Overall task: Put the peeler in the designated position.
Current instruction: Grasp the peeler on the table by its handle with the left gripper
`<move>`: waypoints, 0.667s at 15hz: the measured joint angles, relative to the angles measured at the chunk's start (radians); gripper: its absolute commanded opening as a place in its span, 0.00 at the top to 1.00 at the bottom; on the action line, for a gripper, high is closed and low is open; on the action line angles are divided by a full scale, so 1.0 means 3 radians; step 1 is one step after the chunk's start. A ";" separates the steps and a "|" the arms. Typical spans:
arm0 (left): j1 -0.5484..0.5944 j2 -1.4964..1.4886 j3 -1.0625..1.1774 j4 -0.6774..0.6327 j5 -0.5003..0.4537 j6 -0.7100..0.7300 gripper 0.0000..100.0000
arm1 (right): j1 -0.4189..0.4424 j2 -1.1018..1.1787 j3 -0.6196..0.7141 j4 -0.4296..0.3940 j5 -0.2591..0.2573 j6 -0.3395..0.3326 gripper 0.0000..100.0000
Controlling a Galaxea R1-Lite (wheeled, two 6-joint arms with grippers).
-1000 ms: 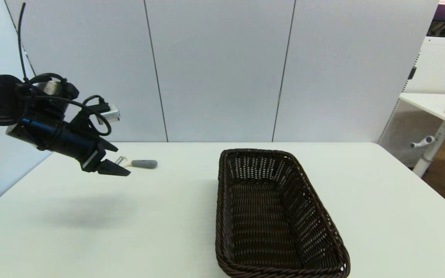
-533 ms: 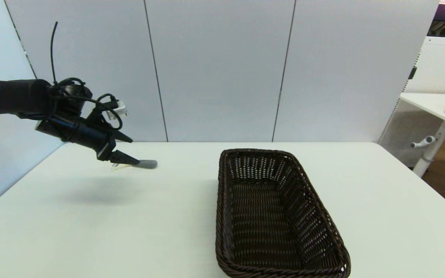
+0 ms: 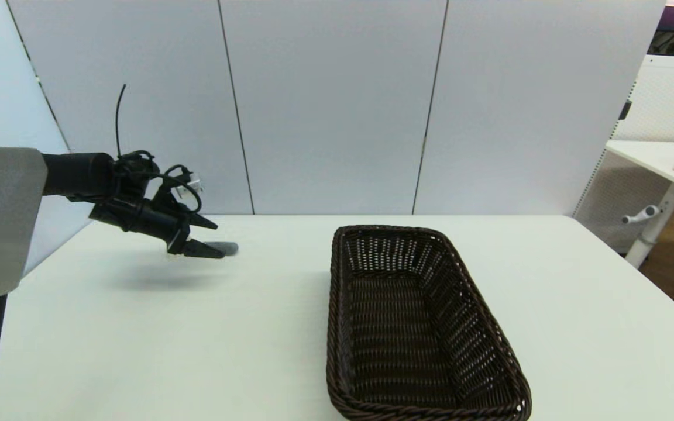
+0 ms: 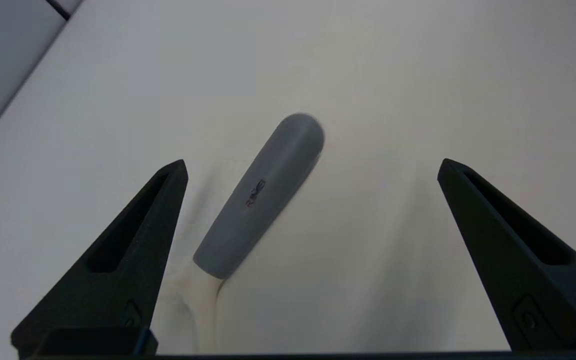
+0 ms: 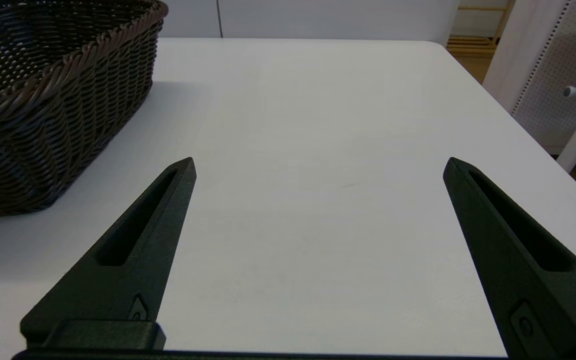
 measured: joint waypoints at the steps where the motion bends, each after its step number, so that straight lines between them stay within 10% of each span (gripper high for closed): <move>1: 0.0016 0.0069 -0.0023 -0.0003 0.0000 0.0043 0.00 | 0.0000 0.0000 0.0000 0.0000 0.0003 0.0001 0.00; 10: 0.0042 0.0243 -0.0067 -0.0017 -0.0005 0.0054 0.00 | 0.0000 0.0000 0.0000 0.0000 0.0000 0.0001 0.00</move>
